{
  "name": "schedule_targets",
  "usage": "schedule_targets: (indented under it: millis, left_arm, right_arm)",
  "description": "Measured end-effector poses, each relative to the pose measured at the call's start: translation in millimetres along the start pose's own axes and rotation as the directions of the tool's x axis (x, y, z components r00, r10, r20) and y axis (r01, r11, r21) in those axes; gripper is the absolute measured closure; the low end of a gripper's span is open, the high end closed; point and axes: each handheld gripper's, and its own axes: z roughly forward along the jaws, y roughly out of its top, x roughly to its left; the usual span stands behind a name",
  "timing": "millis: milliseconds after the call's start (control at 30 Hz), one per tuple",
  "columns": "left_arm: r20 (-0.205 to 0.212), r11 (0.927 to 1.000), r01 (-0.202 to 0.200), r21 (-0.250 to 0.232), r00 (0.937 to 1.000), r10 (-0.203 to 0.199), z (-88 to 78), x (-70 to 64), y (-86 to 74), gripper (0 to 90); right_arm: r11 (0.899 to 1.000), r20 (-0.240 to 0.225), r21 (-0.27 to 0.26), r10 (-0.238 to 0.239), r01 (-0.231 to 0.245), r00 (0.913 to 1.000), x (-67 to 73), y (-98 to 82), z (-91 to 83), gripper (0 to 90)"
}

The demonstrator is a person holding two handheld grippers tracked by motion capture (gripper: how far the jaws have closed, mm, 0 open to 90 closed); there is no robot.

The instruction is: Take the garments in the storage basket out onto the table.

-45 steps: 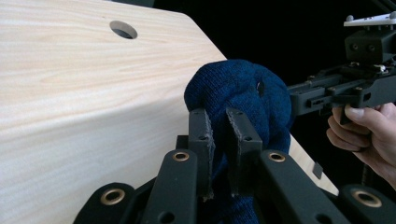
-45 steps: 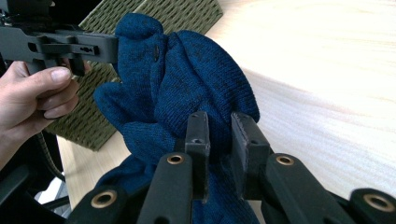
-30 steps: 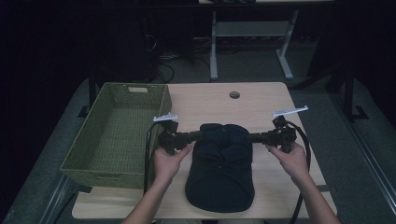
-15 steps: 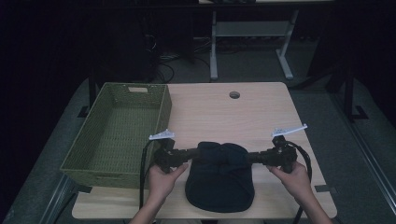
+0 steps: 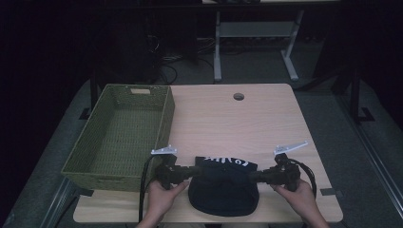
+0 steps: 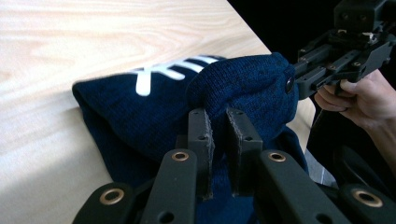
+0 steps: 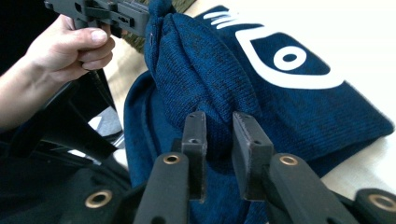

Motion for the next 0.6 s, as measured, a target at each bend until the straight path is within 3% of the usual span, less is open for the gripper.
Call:
schedule_targets:
  millis: [33, 67, 267, 433, 600]
  left_arm:
    - [0.008, 1.0, 0.004, 0.006, 1.0, -0.004, 0.8, 0.6, -2.4, 81.5]
    - [0.008, 1.0, 0.0, 0.008, 1.0, 0.0, 1.1, 0.8, -3.2, 81.5]
    - [0.009, 0.9998, -0.007, 0.018, 0.9999, 0.007, 1.1, 0.2, -5.7, 81.5]
    - [0.017, 0.9995, -0.011, 0.029, 0.9998, 0.011, 1.4, -0.5, -8.2, 81.2]
    - [0.024, 0.9992, -0.009, 0.038, 0.9997, 0.008, 1.0, -0.5, -9.7, 80.8]
  right_arm:
    - [1.0, -0.018, 0.012, 0.014, -0.013, 0.9997, -1.3, -1.6, -0.2, 65.4]
    - [1.0, -0.026, 0.006, 0.023, -0.023, 0.9994, -1.8, -1.6, -0.8, 63.0]
    - [0.999, -0.037, -0.028, 0.029, -0.03, 0.9989, -1.3, 5.9, -9.1, 62.7]
    - [0.998, -0.005, -0.06, 0.028, -0.028, 0.9996, -1.1, 25.4, -7.7, 71.0]
    - [0.997, -0.019, -0.065, 0.045, -0.046, 0.9988, -5.9, 35.3, 2.1, 75.4]
